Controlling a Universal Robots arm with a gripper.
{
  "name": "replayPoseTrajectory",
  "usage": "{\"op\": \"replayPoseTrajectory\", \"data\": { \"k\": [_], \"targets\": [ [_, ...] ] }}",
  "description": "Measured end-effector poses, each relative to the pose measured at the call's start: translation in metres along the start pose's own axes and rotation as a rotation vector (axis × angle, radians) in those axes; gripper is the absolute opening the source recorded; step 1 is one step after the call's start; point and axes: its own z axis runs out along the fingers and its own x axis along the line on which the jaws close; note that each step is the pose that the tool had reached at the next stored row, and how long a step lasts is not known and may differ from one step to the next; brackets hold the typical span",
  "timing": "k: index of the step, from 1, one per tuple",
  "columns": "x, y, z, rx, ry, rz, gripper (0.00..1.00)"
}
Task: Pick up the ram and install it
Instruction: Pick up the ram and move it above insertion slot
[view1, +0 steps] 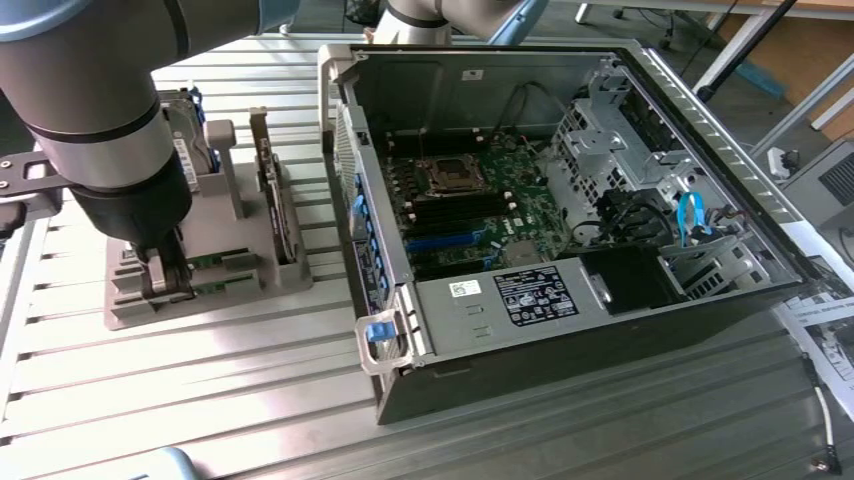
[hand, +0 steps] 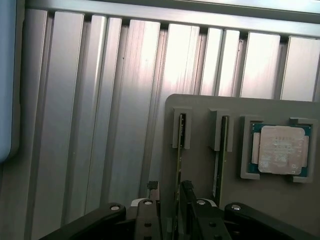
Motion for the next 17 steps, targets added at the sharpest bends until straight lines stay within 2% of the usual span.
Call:
{"op": "replayPoseTrajectory", "data": {
  "k": [17],
  "targets": [
    [-0.0003, -0.0008, 0.0074, -0.0001, 0.0011, 0.000, 0.30]
  ]
}}
